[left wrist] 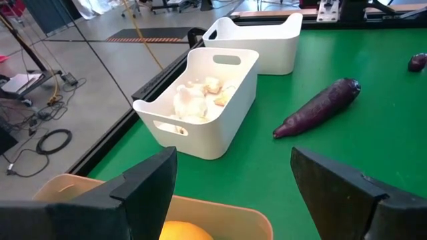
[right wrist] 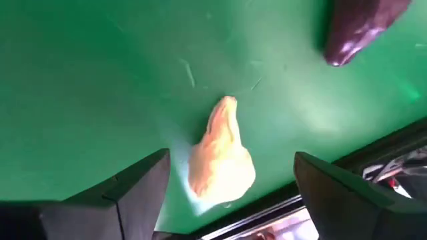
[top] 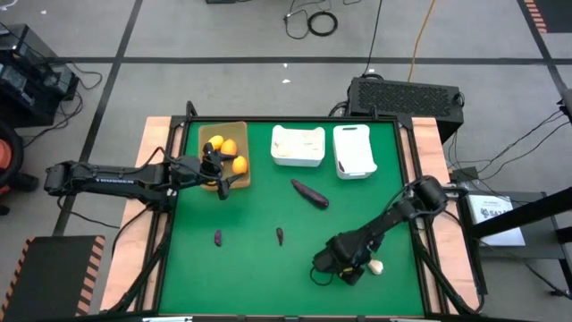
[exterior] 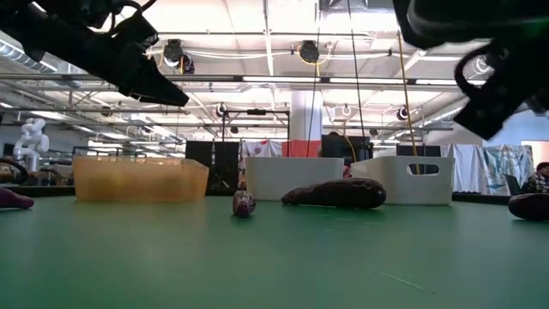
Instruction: Sort produce into baskets
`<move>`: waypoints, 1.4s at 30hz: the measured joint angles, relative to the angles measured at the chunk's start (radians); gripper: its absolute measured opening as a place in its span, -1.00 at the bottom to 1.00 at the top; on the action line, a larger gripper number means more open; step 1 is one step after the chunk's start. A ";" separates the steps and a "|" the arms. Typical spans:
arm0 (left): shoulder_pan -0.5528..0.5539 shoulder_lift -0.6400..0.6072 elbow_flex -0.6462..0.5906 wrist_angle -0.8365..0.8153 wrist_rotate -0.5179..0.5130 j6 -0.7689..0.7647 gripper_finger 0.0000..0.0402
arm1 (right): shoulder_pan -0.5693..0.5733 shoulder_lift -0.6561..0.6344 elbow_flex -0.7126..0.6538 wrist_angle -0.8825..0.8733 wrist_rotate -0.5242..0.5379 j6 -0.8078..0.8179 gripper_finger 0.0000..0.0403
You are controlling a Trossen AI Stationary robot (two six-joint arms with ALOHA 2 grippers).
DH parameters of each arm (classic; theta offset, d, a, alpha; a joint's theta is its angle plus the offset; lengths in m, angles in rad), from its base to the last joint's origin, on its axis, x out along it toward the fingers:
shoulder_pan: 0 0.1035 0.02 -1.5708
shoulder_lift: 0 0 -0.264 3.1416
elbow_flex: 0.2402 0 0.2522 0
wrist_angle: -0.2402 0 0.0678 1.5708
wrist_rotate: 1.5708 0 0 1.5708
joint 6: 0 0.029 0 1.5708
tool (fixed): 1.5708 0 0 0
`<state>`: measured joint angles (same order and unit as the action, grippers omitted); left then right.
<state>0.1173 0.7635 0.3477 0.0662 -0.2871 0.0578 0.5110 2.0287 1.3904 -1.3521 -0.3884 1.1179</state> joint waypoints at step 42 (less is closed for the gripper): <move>0.000 0.000 0.000 0.002 -0.006 -0.019 0.50 | -0.146 -0.015 0.185 0.149 0.110 -0.175 -0.96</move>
<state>0.1173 0.7639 0.3477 0.0677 -0.2928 0.0389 0.3650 2.0136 1.5750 -1.2030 -0.2788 0.9425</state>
